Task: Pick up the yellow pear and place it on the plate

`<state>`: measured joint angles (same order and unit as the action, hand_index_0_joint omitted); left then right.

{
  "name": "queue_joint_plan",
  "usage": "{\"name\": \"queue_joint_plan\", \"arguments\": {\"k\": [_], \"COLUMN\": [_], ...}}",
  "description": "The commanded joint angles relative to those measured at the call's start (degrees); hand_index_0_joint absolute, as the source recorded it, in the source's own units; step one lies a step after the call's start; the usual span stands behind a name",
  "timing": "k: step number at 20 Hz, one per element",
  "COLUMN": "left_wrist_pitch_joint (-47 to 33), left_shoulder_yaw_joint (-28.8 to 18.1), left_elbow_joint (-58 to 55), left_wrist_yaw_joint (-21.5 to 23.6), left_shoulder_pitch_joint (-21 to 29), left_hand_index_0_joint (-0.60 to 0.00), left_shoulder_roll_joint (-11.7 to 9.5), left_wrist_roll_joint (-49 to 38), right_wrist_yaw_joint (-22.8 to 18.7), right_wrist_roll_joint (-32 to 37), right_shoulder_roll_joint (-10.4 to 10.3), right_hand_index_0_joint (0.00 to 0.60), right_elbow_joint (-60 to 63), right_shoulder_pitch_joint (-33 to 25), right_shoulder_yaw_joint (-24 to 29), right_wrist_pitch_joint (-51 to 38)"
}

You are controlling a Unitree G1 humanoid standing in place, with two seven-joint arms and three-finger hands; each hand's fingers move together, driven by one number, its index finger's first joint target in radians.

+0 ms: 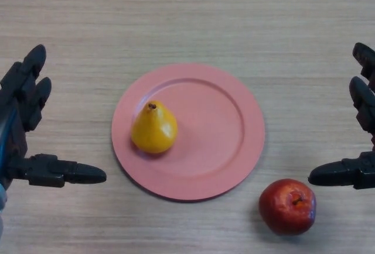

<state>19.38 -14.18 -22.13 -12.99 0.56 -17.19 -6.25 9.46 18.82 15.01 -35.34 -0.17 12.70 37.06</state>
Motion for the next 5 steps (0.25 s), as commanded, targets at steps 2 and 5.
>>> {"name": "queue_joint_plan", "arguments": {"k": [2,5], "left_wrist_pitch_joint": [-7.73,-8.71], "left_shoulder_yaw_joint": [-3.58,-4.15], "left_elbow_joint": [-3.18,-2.82], "left_wrist_yaw_joint": [-0.4,-0.54], "left_shoulder_pitch_joint": [1.39,1.35], "left_hand_index_0_joint": [0.0,0.0], "left_shoulder_roll_joint": [-1.92,-2.08], "left_wrist_roll_joint": [-1.27,-0.79], "right_wrist_yaw_joint": [-0.52,-0.82], "right_wrist_roll_joint": [1.67,1.68], "right_shoulder_roll_joint": [1.77,1.76], "right_hand_index_0_joint": [0.0,0.0], "right_elbow_joint": [-3.33,-3.5], "right_shoulder_pitch_joint": [-1.51,-1.75], "right_shoulder_yaw_joint": [1.92,1.33], "right_wrist_pitch_joint": [-8.98,-8.45]}}
